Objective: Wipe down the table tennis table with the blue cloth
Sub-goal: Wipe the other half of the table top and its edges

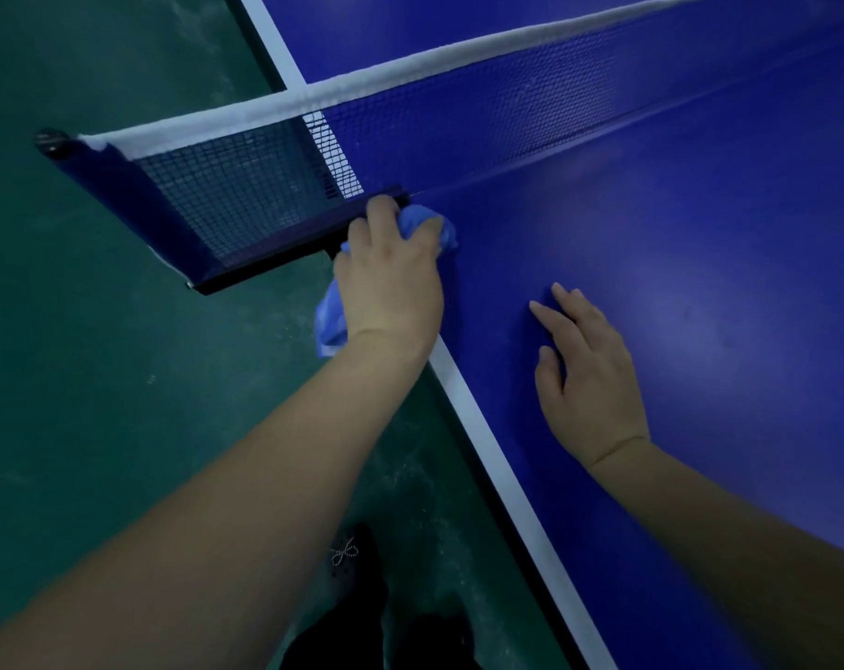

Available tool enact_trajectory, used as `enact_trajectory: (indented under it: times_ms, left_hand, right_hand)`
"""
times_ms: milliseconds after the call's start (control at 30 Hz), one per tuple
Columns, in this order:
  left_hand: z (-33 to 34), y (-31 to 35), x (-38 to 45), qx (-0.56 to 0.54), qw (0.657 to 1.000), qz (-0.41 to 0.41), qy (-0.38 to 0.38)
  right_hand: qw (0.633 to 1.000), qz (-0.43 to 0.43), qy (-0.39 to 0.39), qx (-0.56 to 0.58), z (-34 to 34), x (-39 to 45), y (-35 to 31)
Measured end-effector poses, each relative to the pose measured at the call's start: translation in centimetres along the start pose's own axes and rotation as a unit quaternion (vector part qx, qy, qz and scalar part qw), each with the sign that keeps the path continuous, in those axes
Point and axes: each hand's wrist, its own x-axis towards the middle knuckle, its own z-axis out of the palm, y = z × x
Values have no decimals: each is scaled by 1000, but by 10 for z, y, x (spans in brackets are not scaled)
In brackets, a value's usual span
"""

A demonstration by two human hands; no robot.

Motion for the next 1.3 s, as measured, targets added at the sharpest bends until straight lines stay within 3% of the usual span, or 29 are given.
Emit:
enact_trajectory:
  times_ms: [200,333,533,733,933,1133,1300]
  left_hand:
    - [-11,-45,-18,-10,996,-86,-12]
    - [-17,-81,-53,-102,980,-166,-42]
    - [-27,-70,-95,-181,974,-111,-74]
    - [-36,-59,-143,-168,973,-102,-122]
    - [-62,-49,-176,-166,965,-125,-162]
    - [-93,-35,-203,-140,964,-80,-211]
    - [-112,-35,-223,-114,961,-28,-252]
  right_hand:
    - [1000,0,-1,0,1,0,2]
    - [1000,-2,3,-2,1,-1,2]
    - [1000,2,4,2,0,0,2]
    - [1000,6,-8,8,-4,-4,0]
    - [995,43,-85,28,-23,-22,-13]
    - [966,54,-212,139,-68,-97,-25]
    - [935,141,-212,246,-103,-174,-27]
